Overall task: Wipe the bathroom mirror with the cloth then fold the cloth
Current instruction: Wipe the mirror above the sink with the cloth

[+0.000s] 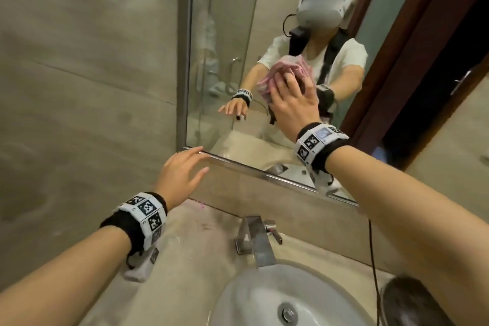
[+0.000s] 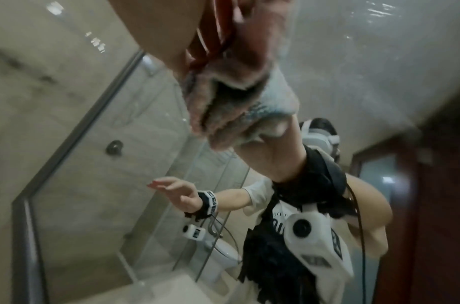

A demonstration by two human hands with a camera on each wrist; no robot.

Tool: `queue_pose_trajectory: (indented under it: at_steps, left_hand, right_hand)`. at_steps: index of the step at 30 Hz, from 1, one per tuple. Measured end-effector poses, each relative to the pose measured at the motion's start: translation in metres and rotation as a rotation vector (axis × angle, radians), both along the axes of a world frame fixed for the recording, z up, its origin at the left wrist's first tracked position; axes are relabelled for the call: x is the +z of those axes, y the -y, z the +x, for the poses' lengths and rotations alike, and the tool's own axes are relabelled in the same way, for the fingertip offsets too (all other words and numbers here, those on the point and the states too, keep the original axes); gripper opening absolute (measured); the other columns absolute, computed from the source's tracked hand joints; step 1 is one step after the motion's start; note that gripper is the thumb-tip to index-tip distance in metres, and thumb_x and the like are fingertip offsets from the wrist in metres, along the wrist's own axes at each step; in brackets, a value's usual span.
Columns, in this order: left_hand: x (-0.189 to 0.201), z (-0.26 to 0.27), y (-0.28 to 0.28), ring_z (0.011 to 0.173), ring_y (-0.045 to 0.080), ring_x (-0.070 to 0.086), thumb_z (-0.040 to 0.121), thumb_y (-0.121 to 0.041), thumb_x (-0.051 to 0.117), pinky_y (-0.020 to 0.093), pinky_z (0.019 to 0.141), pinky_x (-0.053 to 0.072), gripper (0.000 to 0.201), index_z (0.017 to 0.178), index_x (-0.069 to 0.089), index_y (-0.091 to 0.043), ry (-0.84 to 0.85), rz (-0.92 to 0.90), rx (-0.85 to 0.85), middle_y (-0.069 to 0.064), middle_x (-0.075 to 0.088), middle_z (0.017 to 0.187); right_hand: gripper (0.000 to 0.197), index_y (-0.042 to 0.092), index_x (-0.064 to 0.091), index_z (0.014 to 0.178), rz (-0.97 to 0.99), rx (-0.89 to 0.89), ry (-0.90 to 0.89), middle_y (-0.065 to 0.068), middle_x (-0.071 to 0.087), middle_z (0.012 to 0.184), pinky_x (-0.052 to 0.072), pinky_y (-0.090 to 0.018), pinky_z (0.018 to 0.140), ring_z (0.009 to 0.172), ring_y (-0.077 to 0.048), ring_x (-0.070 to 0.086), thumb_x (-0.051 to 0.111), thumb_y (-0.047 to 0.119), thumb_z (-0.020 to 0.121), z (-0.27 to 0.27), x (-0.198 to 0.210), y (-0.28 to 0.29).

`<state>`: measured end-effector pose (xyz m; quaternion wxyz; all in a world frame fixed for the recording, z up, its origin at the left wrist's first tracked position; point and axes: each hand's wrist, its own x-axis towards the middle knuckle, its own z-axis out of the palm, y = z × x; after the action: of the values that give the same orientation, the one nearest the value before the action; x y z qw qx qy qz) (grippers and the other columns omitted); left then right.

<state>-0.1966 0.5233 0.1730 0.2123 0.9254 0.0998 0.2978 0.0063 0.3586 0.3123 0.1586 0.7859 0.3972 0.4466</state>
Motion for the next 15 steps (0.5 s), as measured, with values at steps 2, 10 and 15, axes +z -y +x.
queue_pose_trajectory:
  at_steps: [2, 10, 15]
  left_hand:
    - [0.002, 0.003, -0.004, 0.114, 0.027, 0.058, 0.084, -0.046, 0.036, 0.040, 0.099, 0.040, 0.053, 0.112, 0.066, -0.013, 0.016, -0.007, 0.011, 0.008, 0.061, 0.125]
    - [0.002, 0.024, 0.004, 0.116, 0.025, 0.056, 0.084, -0.047, 0.033, 0.043, 0.101, 0.041, 0.056, 0.115, 0.065, -0.013, 0.014, -0.030, -0.020, 0.007, 0.059, 0.126]
    - [0.002, 0.034, 0.011, 0.117, 0.025, 0.055, 0.084, -0.046, 0.035, 0.042, 0.102, 0.039, 0.054, 0.115, 0.064, -0.013, 0.027, -0.034, -0.030, 0.007, 0.060, 0.125]
  right_hand:
    - [0.045, 0.003, 0.062, 0.120, -0.081, 0.088, 0.007, -0.017, 0.060, 0.127, 0.012, -0.043, 0.112, 0.126, -0.034, 0.040, 0.053, 0.025, 0.081, 0.002, 0.001, 0.000]
    - [0.059, 0.009, 0.034, 0.138, -0.335, 0.158, -0.005, -0.016, 0.048, 0.140, 0.017, -0.052, 0.108, 0.126, -0.046, 0.044, 0.032, 0.040, 0.088, 0.040, 0.025, 0.018]
    - [0.050, 0.004, 0.048, 0.131, -0.300, 0.283, -0.168, -0.018, 0.044, 0.139, 0.018, -0.045, 0.114, 0.129, -0.037, 0.042, 0.021, 0.032, 0.099, 0.026, -0.037, 0.025]
